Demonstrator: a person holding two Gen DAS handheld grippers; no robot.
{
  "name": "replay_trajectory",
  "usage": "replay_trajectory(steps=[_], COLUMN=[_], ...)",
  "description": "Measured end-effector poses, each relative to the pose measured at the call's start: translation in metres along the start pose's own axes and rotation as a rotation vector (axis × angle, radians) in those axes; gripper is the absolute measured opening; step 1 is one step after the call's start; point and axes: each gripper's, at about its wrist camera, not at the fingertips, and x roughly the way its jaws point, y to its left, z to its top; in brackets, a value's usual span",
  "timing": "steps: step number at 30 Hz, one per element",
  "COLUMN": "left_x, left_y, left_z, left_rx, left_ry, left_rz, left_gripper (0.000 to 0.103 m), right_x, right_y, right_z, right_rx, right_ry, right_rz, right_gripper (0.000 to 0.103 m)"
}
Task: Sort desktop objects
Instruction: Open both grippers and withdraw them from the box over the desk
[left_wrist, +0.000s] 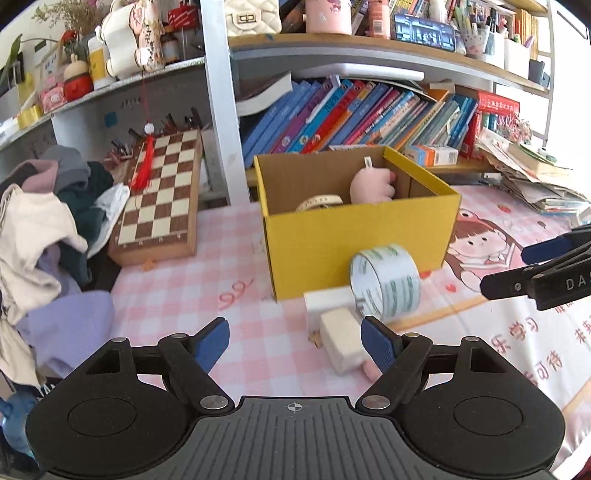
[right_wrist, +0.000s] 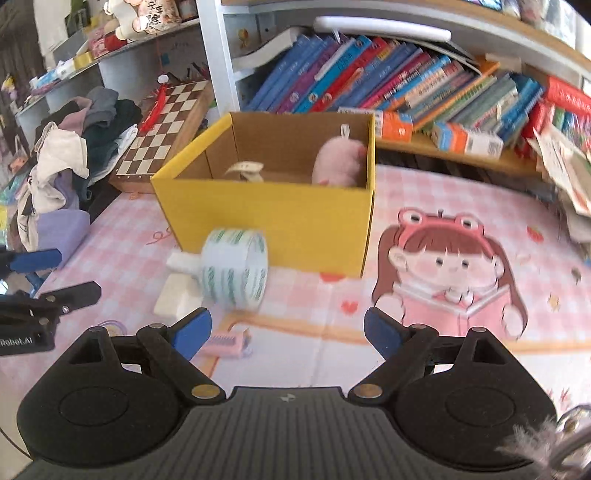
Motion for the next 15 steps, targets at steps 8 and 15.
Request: replay_trajectory(steps=[8, 15], left_x=[-0.004, -0.006], left_y=[-0.001, -0.005], left_z=[-0.020, -0.033], left_rx=[-0.019, -0.022], left_ry=[0.025, 0.046], left_rz=[-0.011, -0.014], left_gripper=[0.081, 0.081], right_x=[0.000, 0.005], right_y=[0.020, 0.034], right_z=[-0.027, -0.044], right_rx=[-0.048, -0.072], right_ry=[0.014, 0.038], right_rz=[-0.024, -0.009], right_gripper=[0.090, 0.088])
